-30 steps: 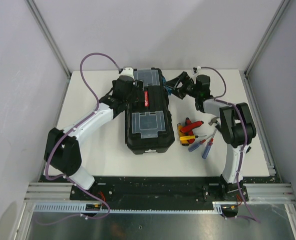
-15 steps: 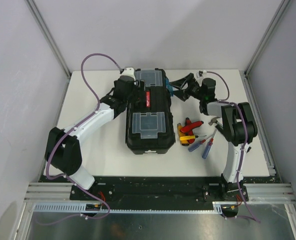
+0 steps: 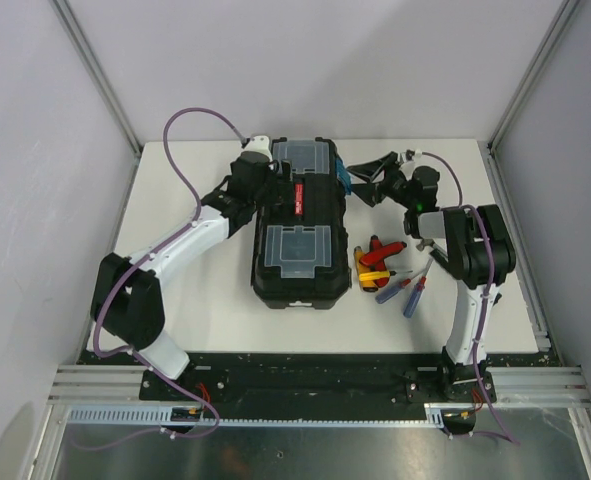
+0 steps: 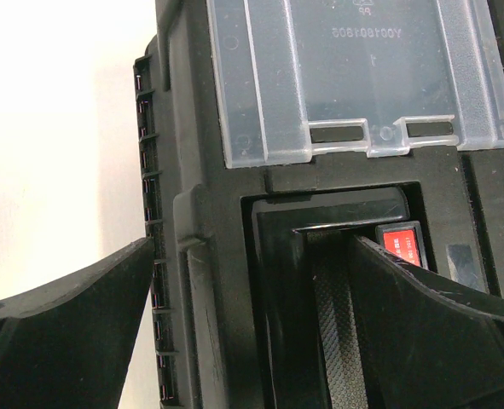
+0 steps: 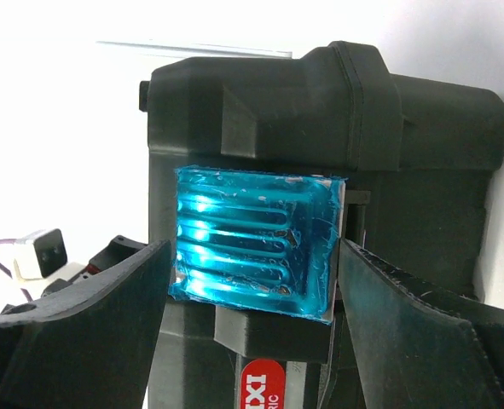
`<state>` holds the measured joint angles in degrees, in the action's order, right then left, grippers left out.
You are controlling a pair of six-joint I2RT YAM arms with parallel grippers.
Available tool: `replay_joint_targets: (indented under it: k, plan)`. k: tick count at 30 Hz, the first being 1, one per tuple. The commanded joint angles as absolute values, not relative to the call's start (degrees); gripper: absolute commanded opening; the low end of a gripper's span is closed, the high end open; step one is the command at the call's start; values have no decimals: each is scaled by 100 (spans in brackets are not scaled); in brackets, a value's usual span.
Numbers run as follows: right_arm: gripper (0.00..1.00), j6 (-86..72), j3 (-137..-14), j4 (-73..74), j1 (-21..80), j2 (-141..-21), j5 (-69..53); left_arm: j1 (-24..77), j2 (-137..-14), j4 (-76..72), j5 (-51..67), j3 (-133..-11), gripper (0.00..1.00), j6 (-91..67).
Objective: Pack the tool kit
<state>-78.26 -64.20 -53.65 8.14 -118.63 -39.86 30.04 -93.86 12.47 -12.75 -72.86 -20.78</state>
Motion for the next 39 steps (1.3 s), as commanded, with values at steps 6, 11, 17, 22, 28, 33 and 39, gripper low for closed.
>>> replay_joint_targets:
  k: [6,11,17,22,28,33,39]
  plan:
    - [92,-5683,-6486,-3967,809,-10828,-3501,3230,-10183,3678,-866,-6613,99,-1582]
    - [88,-5108,-6424,-3753,863,-10661,-3467,3232,-10200,3679,-861,-6601,99,-1578]
    - [77,-5620,-6322,-4852,960,-10910,-4028,3230,-10203,3682,-858,-6580,99,-1557]
    - [74,-5140,-6314,-4245,1044,-10843,-3775,3229,-10183,3681,-861,-6559,99,-1556]
    - [93,-4161,-6314,-2889,1160,-10571,-2686,3235,-10172,3681,-832,-6552,99,-1547]
    - [99,-4068,-6467,-2753,1202,-10767,-2566,3239,-10177,3676,-819,-6533,99,-1546]
    - [99,-4163,-6743,-2979,1325,-11095,-2850,3240,-10179,3677,-808,-6539,99,-1542]
